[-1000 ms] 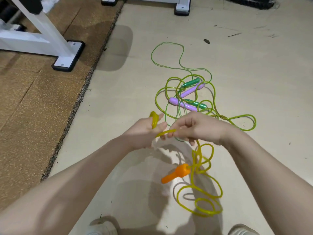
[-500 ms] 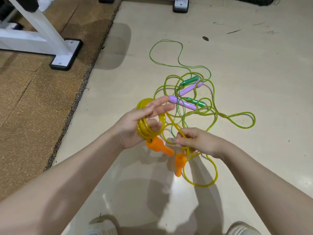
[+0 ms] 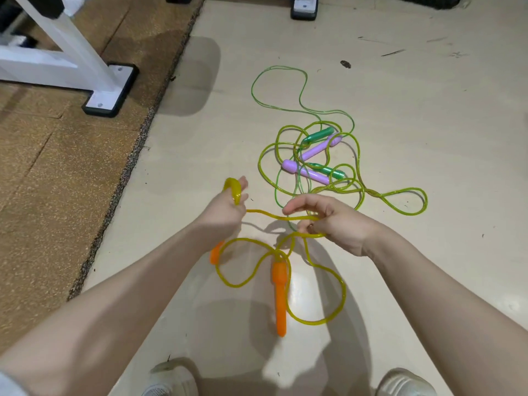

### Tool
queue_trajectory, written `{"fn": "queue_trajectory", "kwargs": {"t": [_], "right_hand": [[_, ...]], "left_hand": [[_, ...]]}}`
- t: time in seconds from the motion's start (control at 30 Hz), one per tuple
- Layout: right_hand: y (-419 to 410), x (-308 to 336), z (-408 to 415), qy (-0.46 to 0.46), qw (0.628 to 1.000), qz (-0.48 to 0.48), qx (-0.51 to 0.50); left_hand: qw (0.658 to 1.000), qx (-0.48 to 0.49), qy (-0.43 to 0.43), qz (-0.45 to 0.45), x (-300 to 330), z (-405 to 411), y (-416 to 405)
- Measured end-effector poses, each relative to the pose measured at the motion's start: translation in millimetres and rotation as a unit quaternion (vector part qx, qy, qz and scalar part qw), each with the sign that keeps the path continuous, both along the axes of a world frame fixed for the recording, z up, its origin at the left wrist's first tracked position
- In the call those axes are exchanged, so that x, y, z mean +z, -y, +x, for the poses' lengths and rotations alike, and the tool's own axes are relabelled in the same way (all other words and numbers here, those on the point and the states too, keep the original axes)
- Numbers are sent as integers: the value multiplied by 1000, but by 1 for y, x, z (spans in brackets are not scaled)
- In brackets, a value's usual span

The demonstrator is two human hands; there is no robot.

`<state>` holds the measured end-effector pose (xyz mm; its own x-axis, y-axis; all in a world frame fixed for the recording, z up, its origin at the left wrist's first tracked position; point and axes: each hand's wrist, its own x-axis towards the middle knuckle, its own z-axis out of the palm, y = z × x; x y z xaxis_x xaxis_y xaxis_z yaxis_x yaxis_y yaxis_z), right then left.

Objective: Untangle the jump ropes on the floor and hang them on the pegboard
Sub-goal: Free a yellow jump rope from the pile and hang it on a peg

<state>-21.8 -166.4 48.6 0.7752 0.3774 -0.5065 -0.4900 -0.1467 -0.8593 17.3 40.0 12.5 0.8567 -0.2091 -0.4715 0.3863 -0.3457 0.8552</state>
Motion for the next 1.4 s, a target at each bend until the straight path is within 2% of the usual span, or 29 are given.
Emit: {"fn": "queue_trajectory", "kwargs": {"t": [0.07,0.13,0.2,0.23,0.27,0.33,0.4,0.47,0.53,0.63,0.73,0.77,0.83,0.9,0.97,1.03,1.17,1.23,1.3,1.37,1.4], "right_hand": [[1,3,3,-37,988,76,-128],[3,6,6,-78,944,168,-275],[9,4,9,-84,910,197,-355],[12,3,9,-71,914,180,-356],[16,1,9,-42,937,129,-322],[25,-2,7,60,984,-71,-153],[28,-6,8,136,966,-219,-13],[26,-7,8,148,957,-248,30],[20,-8,6,142,954,-249,85],[5,-7,2,142,931,-281,186],[-14,-10,1,182,857,-375,303],[-20,-10,-1,184,842,-384,330],[-30,-7,-6,164,842,-357,369],[-36,3,-9,122,872,-296,370],[-39,15,-8,96,897,-249,354],[-40,24,-1,117,912,-238,312],[-36,19,11,214,923,-299,112],[-30,11,13,220,910,-348,54],[-25,5,14,228,884,-405,59],[-18,6,15,222,870,-434,76],[-14,7,15,213,877,-423,76]], "left_hand": [[988,-118,14,98,-4,-1,2],[960,-206,28,185,-3,-3,0],[952,-235,32,192,6,-4,0],[956,-236,32,172,11,-4,2],[961,-230,28,153,17,-4,5],[977,-192,2,89,25,-5,8],[990,-141,-14,14,31,-8,12],[994,-93,-14,-55,34,-7,14],[986,-19,-57,-159,36,-4,15],[930,98,-137,-326,36,2,16],[844,223,-169,-458,38,10,17],[818,264,-169,-483,38,15,15],[799,340,-146,-475,36,27,5],[796,409,-127,-427,32,37,-8],[815,441,-133,-351,22,38,-20],[850,430,-134,-275,10,37,-29],[893,369,-78,-244,-4,34,-36],[941,287,-36,-178,1,27,-26],[981,161,-18,-108,4,17,-17],[996,56,-24,-62,7,10,-13],[999,13,-21,-38,9,8,-13]]}}
